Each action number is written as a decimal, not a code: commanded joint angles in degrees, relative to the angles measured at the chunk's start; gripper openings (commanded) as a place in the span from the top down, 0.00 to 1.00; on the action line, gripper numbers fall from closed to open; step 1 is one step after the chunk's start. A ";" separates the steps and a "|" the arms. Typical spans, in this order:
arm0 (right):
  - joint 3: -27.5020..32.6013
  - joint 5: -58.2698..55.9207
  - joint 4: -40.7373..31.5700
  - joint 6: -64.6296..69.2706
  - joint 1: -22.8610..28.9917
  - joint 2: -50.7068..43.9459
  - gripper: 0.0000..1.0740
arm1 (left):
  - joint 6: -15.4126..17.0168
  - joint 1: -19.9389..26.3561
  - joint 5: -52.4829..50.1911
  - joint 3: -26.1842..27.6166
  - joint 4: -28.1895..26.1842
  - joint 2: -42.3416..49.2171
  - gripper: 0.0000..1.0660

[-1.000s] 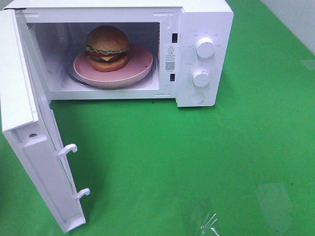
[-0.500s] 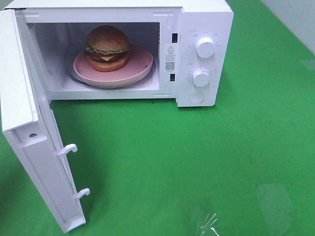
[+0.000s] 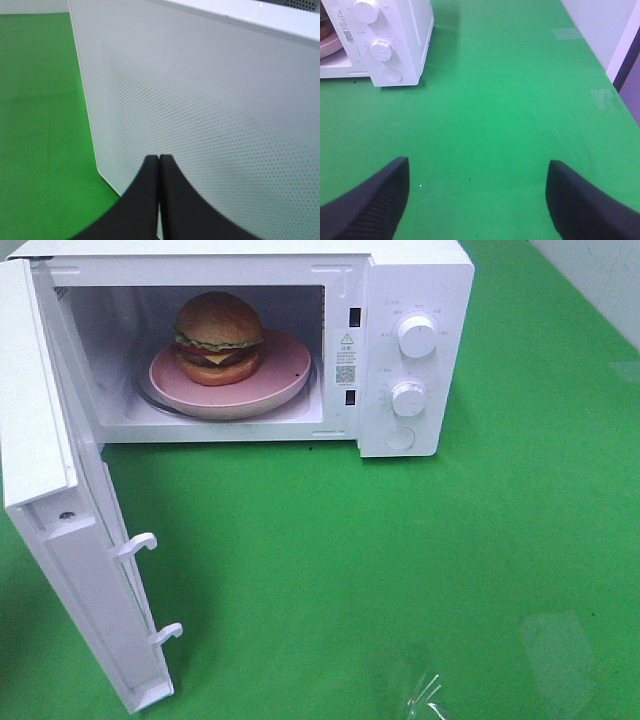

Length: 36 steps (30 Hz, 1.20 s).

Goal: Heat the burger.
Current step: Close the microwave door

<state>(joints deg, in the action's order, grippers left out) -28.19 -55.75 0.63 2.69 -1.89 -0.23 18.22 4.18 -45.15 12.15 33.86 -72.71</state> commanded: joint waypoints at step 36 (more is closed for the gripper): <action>0.11 0.97 0.11 -0.40 -0.23 -1.55 0.30 | -18.22 -36.10 -0.86 13.92 -38.33 -20.00 1.00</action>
<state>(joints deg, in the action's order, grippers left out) -28.19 -55.75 0.63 2.69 -1.89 -0.23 0.86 -30.48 -45.26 24.24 -2.18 -91.56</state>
